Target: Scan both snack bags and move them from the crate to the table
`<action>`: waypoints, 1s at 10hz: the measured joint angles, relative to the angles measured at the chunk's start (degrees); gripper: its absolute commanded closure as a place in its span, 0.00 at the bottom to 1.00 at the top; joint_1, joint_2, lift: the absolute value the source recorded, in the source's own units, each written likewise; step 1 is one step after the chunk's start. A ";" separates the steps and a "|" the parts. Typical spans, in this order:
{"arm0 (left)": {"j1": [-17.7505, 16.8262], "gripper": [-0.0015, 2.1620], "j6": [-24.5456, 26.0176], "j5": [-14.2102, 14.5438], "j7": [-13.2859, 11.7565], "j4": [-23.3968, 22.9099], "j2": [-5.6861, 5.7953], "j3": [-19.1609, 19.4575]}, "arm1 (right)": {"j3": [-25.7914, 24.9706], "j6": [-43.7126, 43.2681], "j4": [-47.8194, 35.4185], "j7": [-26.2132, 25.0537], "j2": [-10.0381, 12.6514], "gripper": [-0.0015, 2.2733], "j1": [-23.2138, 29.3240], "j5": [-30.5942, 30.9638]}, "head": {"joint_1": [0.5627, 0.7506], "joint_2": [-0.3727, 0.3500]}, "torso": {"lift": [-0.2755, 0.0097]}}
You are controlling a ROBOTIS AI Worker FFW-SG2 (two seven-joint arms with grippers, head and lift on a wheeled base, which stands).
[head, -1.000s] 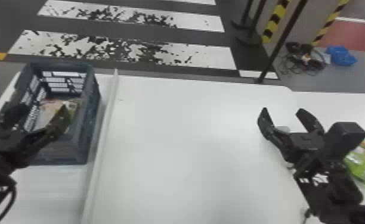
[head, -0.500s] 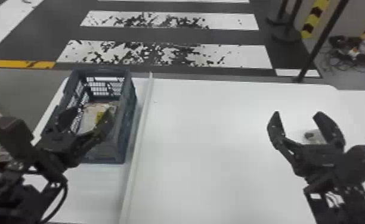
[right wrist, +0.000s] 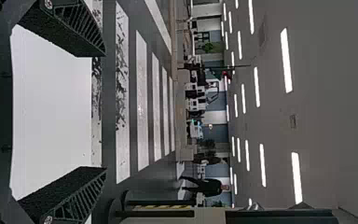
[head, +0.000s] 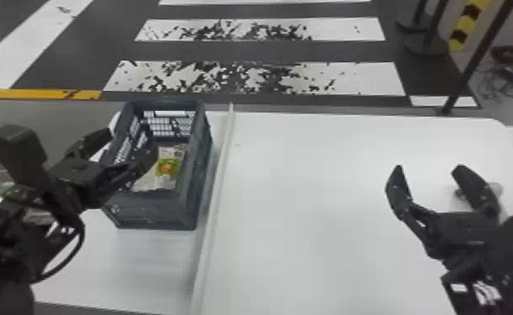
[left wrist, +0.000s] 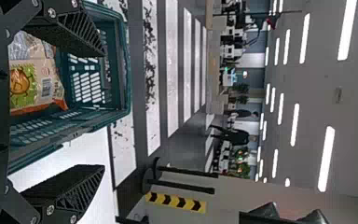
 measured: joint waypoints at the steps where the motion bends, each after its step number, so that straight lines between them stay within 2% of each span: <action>1: -3.37 0.07 7.09 -1.90 -2.92 -0.08 2.17 0.99 | -0.12 0.00 0.02 0.00 -0.18 0.03 0.18 0.00 | 0.70 0.68 | 0.66; 2: -6.56 0.07 11.84 -5.13 -4.40 0.35 3.99 1.21 | -0.28 -0.10 0.10 0.00 -0.29 0.03 0.33 0.00 | 0.70 0.69 | 0.66; 3: -9.09 0.07 14.40 -7.34 -5.06 1.57 5.96 0.81 | -0.44 -0.15 0.17 0.00 -0.33 0.03 0.47 -0.02 | 0.70 0.72 | 0.66; 4: -11.59 0.07 15.99 -9.25 -7.16 3.53 7.87 -0.28 | -0.63 -0.16 0.20 0.00 -0.32 0.03 0.61 -0.11 | 0.70 0.73 | 0.66; 6: -17.76 0.07 17.67 -14.48 -13.85 9.70 11.63 -4.26 | -0.80 -0.16 0.20 0.08 -0.30 0.03 0.81 -0.30 | 0.70 0.73 | 0.66; 7: -20.86 0.07 17.97 -16.46 -16.06 13.11 13.09 -6.93 | -0.79 -0.16 0.18 0.09 -0.28 0.03 0.93 -0.36 | 0.70 0.72 | 0.66; 8: -23.50 0.07 18.08 -18.51 -18.48 16.26 13.90 -9.30 | -0.79 -0.16 0.12 0.09 -0.28 0.03 1.10 -0.47 | 0.70 0.71 | 0.66; 10: -27.49 0.07 18.11 -23.44 -23.37 22.00 14.37 -13.40 | -0.93 -0.16 0.05 0.13 -0.32 0.03 1.25 -0.54 | 0.70 0.70 | 0.66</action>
